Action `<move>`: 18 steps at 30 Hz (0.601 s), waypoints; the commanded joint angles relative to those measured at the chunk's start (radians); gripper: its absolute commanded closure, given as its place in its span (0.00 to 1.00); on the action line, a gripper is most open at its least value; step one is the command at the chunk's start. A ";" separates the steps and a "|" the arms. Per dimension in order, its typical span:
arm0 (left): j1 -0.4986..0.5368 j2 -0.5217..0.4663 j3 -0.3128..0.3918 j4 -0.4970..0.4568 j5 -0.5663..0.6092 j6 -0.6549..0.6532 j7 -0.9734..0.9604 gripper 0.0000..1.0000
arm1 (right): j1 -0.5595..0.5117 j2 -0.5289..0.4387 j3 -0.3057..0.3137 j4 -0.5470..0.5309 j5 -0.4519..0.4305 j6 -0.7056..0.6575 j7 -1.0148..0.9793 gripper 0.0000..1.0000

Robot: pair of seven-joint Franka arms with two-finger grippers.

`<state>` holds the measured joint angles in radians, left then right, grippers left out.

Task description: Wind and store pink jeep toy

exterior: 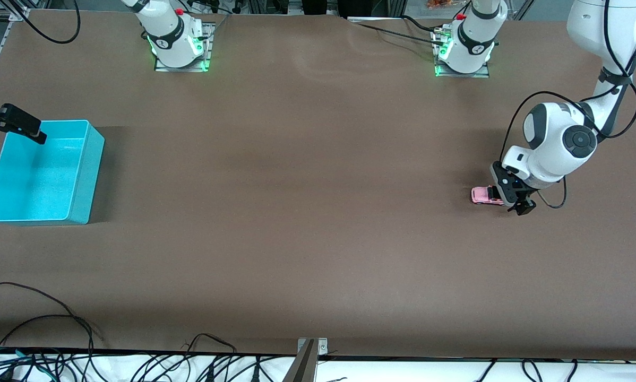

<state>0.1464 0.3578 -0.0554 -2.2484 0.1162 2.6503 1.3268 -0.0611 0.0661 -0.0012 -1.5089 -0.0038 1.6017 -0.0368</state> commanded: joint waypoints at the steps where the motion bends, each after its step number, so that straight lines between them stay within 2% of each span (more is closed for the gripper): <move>1: 0.004 0.030 -0.001 0.009 0.010 0.033 0.035 0.00 | -0.003 0.008 -0.002 0.026 0.019 -0.014 -0.008 0.00; 4: 0.004 0.033 -0.001 0.009 0.008 0.033 0.037 0.01 | -0.003 0.008 -0.002 0.026 0.019 -0.014 -0.008 0.00; 7: 0.004 0.033 -0.001 0.009 0.010 0.033 0.037 0.06 | -0.003 0.008 -0.002 0.026 0.019 -0.014 -0.008 0.00; 8: 0.004 0.033 -0.001 0.009 0.010 0.033 0.037 0.12 | -0.003 0.008 -0.002 0.026 0.019 -0.014 -0.008 0.00; 10: 0.004 0.032 -0.001 0.009 0.011 0.033 0.038 0.33 | -0.003 0.008 -0.002 0.026 0.019 -0.014 -0.008 0.00; 14: 0.004 0.029 -0.001 0.009 0.013 0.033 0.086 0.70 | -0.003 0.008 -0.002 0.026 0.019 -0.014 -0.008 0.00; 15: 0.004 0.027 -0.001 0.010 0.013 0.033 0.104 0.75 | -0.003 0.008 -0.002 0.026 0.019 -0.014 -0.008 0.00; 18: 0.004 0.021 -0.001 0.013 0.010 0.030 0.129 0.79 | -0.003 0.008 -0.002 0.026 0.019 -0.016 -0.008 0.00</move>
<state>0.1464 0.3844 -0.0555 -2.2460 0.1162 2.6735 1.4009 -0.0611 0.0661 -0.0012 -1.5089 -0.0038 1.6017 -0.0368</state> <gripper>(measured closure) 0.467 0.000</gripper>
